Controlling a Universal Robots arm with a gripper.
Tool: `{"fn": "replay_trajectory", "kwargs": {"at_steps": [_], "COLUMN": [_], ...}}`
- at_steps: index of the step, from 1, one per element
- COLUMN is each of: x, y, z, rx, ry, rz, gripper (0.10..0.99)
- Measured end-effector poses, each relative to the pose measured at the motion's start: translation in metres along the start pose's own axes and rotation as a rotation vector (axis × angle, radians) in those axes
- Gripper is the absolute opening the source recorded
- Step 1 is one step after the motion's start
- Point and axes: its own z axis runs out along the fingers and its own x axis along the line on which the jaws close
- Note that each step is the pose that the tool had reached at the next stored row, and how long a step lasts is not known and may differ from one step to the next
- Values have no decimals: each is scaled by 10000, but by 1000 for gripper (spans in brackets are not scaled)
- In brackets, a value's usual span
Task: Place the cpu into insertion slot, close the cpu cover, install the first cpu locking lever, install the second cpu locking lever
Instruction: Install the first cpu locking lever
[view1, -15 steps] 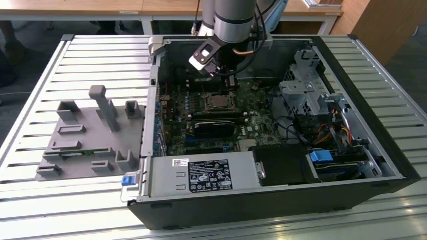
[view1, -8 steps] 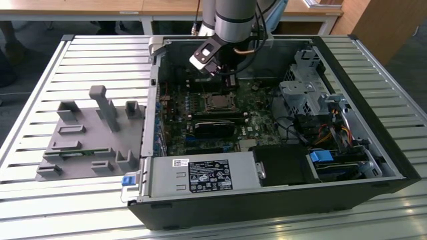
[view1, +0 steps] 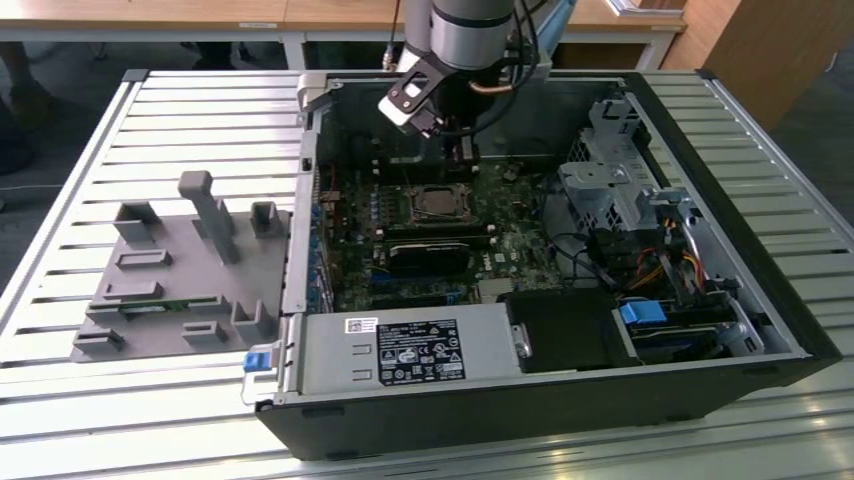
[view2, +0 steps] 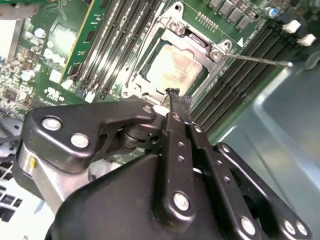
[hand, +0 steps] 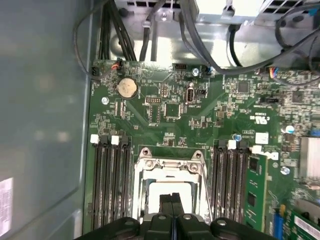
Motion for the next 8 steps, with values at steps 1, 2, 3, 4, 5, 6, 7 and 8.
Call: {"fn": "replay_trajectory", "kwargs": {"at_steps": [1, 2, 3, 4, 5, 6, 7, 8], "x": [0, 1, 2, 3, 4, 5, 6, 6], "y": [0, 1, 1, 2, 2, 3, 4, 4], "z": [-26, -55, -87, -122, -156, -192, -224, -250], "rx": [-1, -1, -1, -1, 0, -1, 0, 0], "ry": [1, 1, 2, 2, 0, 1, 1, 1], "rz": [0, 0, 0, 0, 0, -1, -2, -4], "gripper": [106, 106, 106, 106, 106, 106, 106, 106]}}
